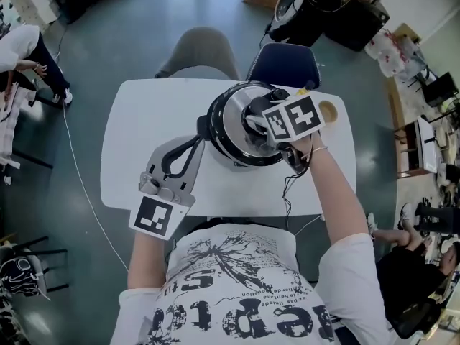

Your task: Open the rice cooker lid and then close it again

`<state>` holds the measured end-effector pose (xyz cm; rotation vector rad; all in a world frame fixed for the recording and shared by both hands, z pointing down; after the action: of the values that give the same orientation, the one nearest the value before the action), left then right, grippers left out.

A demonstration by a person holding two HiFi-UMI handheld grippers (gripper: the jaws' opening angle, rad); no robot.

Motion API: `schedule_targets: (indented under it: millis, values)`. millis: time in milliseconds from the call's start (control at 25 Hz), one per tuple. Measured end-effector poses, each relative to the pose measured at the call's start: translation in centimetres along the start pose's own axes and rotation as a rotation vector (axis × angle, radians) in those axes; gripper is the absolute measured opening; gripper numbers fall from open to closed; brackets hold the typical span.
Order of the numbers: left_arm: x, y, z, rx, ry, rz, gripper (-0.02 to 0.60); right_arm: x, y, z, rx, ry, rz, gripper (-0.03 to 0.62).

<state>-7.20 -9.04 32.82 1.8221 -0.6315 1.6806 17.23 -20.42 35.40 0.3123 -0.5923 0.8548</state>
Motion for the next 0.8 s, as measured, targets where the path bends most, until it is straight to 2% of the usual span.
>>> schedule_targets:
  millis: [280, 520, 800]
  values:
    - [-0.2, -6.3, 2.2, -0.019, 0.008, 0.024, 0.012, 4.5, -2.5, -4.2, -0.022, -0.017, -0.028, 0.295]
    - [1.0, -14.0, 3.1, -0.085, 0.009, 0.013, 0.012, 10.8, -4.6, -8.3, -0.061, -0.022, -0.065, 0.295]
    - [1.8, -19.9, 3.8, -0.157, -0.002, 0.008, 0.012, 16.0, -5.1, -10.9, -0.112, -0.01, -0.105, 0.295]
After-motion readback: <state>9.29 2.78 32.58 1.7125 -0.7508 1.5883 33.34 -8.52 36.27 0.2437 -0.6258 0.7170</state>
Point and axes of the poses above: the fingertips, and each gripper's own axes: z forward along the fingers, y to its left, x out of its underside, the point moved 10 cm from there along -z, backward along the fingers, and after that the axes turned 11 degrees about -z, right-handed, at the moved point
